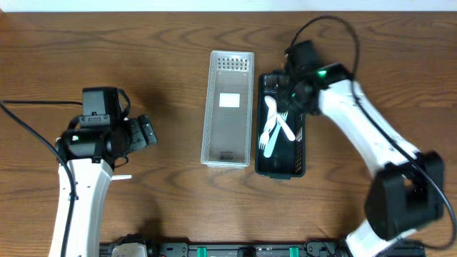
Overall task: Pack container
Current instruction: 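Place the spoon into the black basket and lift right gripper away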
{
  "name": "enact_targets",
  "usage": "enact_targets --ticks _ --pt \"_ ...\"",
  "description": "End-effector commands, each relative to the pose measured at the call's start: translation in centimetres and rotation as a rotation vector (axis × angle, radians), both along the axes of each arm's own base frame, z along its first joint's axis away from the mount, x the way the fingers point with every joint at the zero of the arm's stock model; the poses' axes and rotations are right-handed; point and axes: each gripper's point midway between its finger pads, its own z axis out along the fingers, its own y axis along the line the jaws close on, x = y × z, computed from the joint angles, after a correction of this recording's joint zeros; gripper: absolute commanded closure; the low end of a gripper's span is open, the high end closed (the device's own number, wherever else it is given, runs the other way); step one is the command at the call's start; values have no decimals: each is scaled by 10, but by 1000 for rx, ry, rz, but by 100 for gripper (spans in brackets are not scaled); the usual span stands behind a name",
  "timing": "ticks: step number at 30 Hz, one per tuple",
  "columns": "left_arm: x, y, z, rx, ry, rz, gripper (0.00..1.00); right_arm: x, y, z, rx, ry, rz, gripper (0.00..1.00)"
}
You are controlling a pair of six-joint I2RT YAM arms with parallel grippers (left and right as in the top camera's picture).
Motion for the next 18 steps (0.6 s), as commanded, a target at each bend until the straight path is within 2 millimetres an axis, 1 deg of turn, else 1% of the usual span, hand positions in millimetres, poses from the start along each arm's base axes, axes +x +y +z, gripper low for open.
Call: enact_targets --ticks 1,3,4,6,8,10,14,16,18 --pt "22 4 42 -18 -103 77 2 18 -29 71 39 -186 -72 37" --pt "32 6 55 -31 -126 120 2 18 -49 87 45 -222 -120 36" --pt "37 7 58 -39 -129 138 2 16 -59 92 44 -227 -141 36" --pt "47 11 56 -53 -115 178 2 9 -79 99 37 -223 -188 36" --pt "54 17 41 -66 -72 229 2 0 -102 103 26 -204 -244 36" --pt "58 25 19 -79 -6 287 2 -7 -124 103 17 -185 -300 34" --pt "64 37 -25 -84 126 330 2 -15 -167 100 3 -158 -414 31" --pt "65 39 -45 -86 180 339 2 -16 -182 99 -5 -157 -446 31" --pt "68 42 -62 -87 222 346 2 -18 -193 99 -13 -158 -461 31"
